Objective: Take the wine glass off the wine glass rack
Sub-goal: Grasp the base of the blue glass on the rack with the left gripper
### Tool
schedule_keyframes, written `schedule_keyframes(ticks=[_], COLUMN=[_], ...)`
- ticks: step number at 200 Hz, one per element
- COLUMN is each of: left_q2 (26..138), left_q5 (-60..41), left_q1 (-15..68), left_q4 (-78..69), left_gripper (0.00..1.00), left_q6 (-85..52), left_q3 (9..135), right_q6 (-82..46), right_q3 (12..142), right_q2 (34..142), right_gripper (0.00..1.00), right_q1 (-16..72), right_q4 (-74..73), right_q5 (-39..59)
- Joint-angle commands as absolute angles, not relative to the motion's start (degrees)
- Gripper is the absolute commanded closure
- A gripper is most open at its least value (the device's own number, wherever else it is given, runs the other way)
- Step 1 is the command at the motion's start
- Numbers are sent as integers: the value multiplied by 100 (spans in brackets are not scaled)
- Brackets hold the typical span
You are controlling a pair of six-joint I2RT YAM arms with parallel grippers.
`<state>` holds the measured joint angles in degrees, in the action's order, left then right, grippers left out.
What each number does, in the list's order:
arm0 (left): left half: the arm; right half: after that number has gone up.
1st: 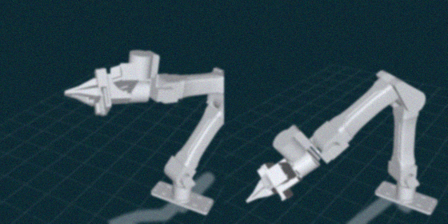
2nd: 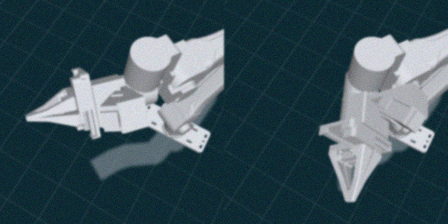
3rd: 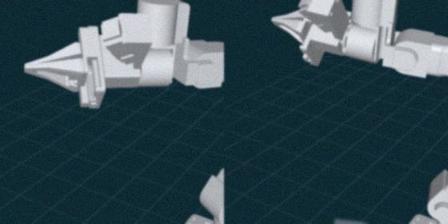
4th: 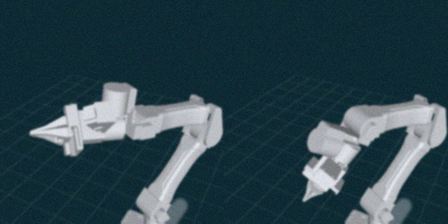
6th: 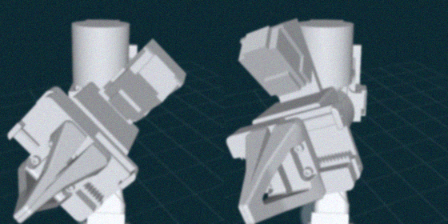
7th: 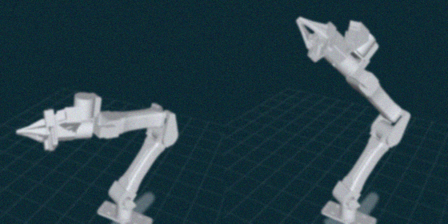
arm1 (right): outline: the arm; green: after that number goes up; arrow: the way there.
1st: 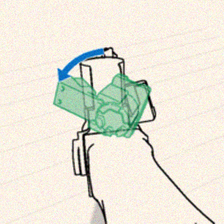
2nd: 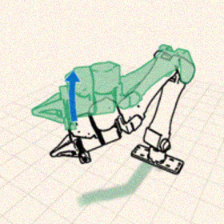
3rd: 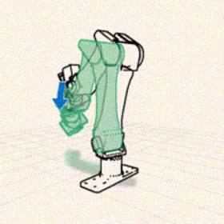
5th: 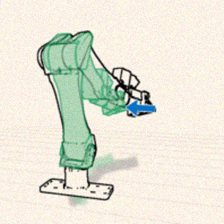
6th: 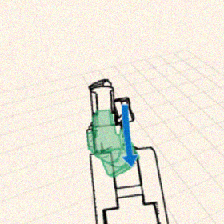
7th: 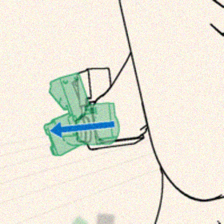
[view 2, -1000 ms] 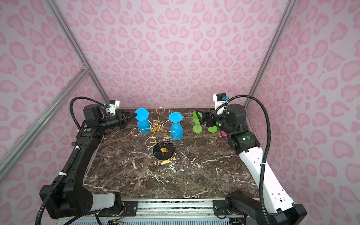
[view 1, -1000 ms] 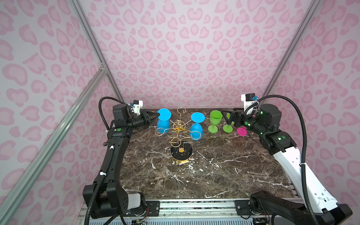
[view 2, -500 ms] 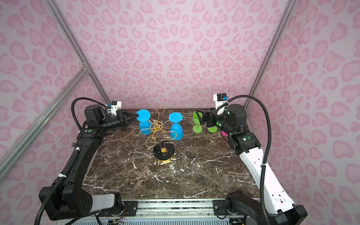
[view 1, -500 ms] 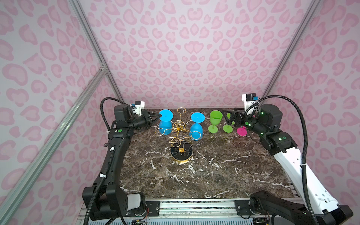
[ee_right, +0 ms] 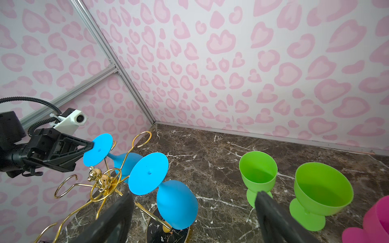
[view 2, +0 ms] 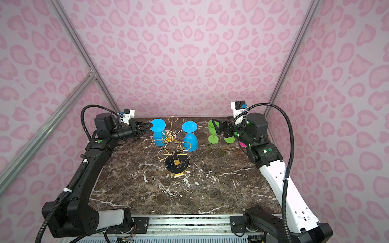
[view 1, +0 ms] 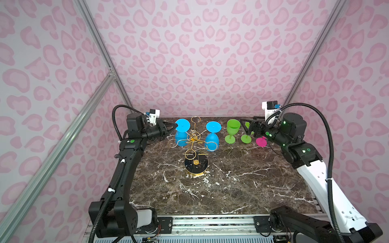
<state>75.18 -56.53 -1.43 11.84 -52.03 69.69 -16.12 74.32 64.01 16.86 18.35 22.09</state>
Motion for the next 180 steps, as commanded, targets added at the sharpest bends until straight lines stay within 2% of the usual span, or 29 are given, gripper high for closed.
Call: schedule_keyframes(ticks=[1,180], left_q2=[7524,8091], left_q5=[-5709,-5853], left_q1=[-132,-80], left_q4=[945,440], left_gripper=[97,97], left_q6=[-5205,-5545], left_q3=[6979,7447], right_q6=[-1636,-1607], right_q3=[7390,7361], right_q2=[6366,6319], right_gripper=[8,8], right_q1=[1692,1690], right_q4=[1754,1793], right_q5=[2206,2131])
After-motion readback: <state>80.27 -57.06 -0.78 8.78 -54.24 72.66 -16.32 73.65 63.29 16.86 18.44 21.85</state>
